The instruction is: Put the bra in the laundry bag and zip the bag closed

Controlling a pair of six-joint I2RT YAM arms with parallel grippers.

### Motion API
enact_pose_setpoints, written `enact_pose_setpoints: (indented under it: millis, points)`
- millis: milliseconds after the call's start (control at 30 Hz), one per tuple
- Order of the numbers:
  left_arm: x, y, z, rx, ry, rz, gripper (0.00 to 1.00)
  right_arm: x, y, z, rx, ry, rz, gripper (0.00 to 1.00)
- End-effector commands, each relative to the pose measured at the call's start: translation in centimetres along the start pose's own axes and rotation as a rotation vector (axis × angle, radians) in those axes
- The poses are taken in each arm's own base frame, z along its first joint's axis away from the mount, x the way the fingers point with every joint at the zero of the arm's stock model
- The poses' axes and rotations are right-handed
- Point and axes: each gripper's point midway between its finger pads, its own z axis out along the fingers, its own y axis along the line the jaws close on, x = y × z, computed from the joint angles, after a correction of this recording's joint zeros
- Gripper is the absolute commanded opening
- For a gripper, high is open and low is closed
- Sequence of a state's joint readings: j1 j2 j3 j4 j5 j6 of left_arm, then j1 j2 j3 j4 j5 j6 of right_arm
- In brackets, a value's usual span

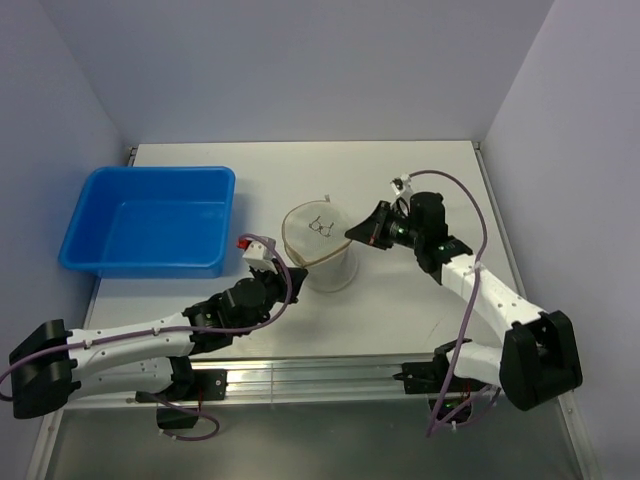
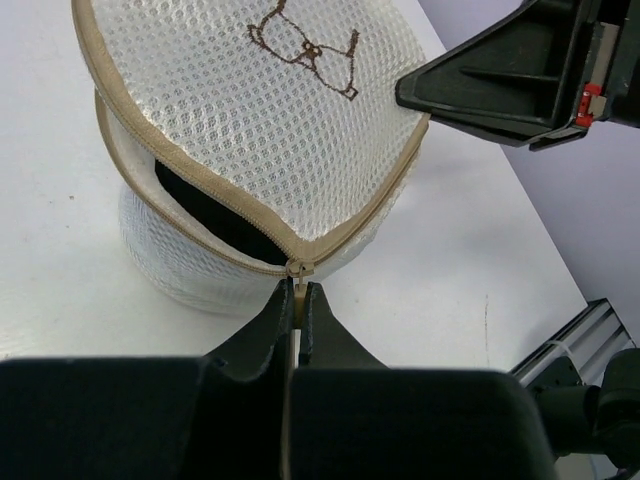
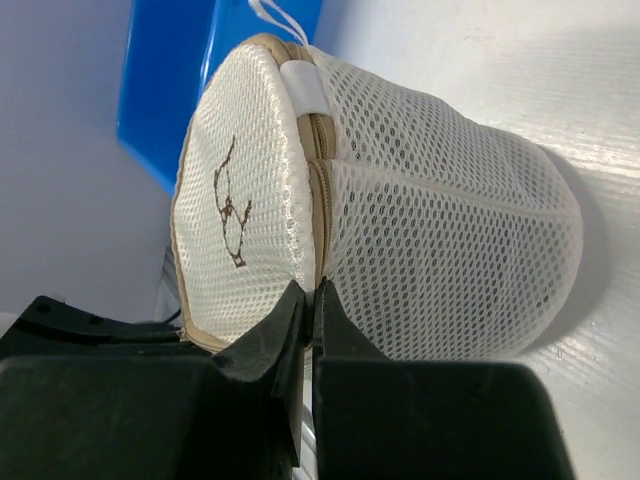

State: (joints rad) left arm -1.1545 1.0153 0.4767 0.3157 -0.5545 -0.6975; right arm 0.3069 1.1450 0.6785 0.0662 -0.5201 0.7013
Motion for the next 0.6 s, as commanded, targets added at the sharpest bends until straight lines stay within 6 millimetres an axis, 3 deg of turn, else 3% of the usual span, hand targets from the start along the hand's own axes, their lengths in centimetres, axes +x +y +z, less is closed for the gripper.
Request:
enact_pose_setpoints:
  millis: [0, 100, 133, 167, 233, 267, 300, 333, 367, 400, 500, 567]
  points:
    - [-0.4, 2.8, -0.6, -0.097, -0.022, 0.063, 0.0, -7.0, -1.7, 0.7, 0.109, -0.173, -0.129, 0.0]
    - [-0.1, 1.1, -0.2, -0.031, 0.002, 0.032, 0.0, -7.7, 0.1, 1.4, 0.067, -0.153, -0.091, 0.04]
    - [-0.4, -0.1, 0.3, -0.002, -0.007, 0.005, 0.0, -7.7, 0.5, 1.4, 0.066, -0.158, -0.09, 0.14]
    - [-0.3, -1.1, 0.5, 0.036, 0.004, -0.01, 0.0, -7.2, 0.4, 1.3, 0.075, -0.156, -0.073, 0.38]
    - [-0.9, -3.0, 1.1, 0.096, -0.014, -0.06, 0.0, -6.6, 1.4, 0.4, 0.069, -0.193, -0.074, 0.65]
    - [-0.9, -3.7, 1.2, 0.124, -0.009, -0.077, 0.0, -5.0, 0.2, 0.0, 0.092, -0.182, -0.034, 0.69]
    - [-1.2, -4.4, 1.4, 0.144, -0.015, -0.094, 0.0, -4.9, 1.5, -1.4, 0.051, -0.228, -0.039, 0.72]
    - [-0.8, -4.7, 1.8, 0.148, -0.005, -0.106, 0.0, -4.2, 1.2, -1.9, 0.051, -0.249, -0.024, 0.75]
    - [-1.1, -5.4, 1.9, 0.17, -0.014, -0.12, 0.0, -1.9, -0.3, -2.2, 0.067, -0.236, 0.027, 0.75]
    - [-1.0, -5.9, 2.0, 0.192, -0.007, -0.122, 0.0, -1.8, 0.8, -3.6, 0.031, -0.278, 0.021, 0.75]
    - [-0.6, -7.2, 2.2, 0.243, 0.006, -0.128, 0.0, 1.6, 1.0, -4.4, -0.011, -0.248, 0.057, 0.75]
    - [-0.2, -8.0, 2.5, 0.268, 0.01, -0.12, 0.0, 3.5, 2.5, -4.3, -0.075, -0.183, 0.075, 0.74]
